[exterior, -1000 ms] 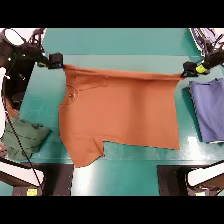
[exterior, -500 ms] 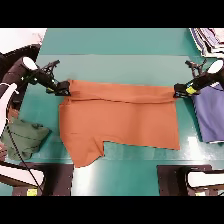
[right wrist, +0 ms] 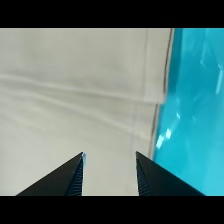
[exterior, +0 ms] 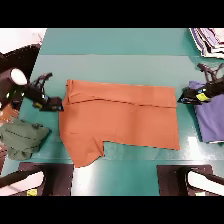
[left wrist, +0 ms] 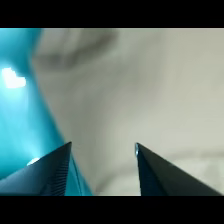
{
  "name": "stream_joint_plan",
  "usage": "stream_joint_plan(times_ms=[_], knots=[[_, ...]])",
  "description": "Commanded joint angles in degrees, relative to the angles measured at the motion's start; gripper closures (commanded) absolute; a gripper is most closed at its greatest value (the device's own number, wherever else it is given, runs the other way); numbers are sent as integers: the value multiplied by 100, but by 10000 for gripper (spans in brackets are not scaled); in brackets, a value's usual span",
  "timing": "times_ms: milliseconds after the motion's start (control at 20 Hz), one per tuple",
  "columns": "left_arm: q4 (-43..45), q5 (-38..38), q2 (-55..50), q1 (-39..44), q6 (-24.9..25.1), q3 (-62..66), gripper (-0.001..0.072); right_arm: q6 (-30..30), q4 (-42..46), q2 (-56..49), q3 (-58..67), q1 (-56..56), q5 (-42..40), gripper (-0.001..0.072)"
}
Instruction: Fold the shirts.
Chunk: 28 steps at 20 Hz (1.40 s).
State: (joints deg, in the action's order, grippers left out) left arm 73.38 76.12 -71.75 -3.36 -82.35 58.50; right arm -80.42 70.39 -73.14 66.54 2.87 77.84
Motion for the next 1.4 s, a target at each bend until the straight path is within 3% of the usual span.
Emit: stream_joint_plan(times_ms=[0, 250, 450, 650, 750, 1000, 1350], knots=[[-35, 44, 1259, -2, -278, -1587, 227, 249, -632, 734, -544, 264, -42, 335], [-553, -87, 1974, 0, -468, -2977, 227, 251, -645, 887, -625, 267, -129, 334], [-1198, -737, 1991, 15, -404, -3447, 227, 251, -647, 885, -625, 267, -127, 335], [-1582, -920, 1991, 15, -271, -3554, 231, 249, -645, 894, -625, 267, -42, 335], [-1617, -863, 1991, 15, -195, -3552, 685, 254, -551, 892, -627, 289, 271, 334], [-1576, -518, 2448, 15, -15, -3283, 683, 236, 282, 960, -922, 855, 1189, 335], [-1558, -466, 2776, 15, -15, -3182, 682, 243, 216, 1145, -3571, 1746, 566, 320]])
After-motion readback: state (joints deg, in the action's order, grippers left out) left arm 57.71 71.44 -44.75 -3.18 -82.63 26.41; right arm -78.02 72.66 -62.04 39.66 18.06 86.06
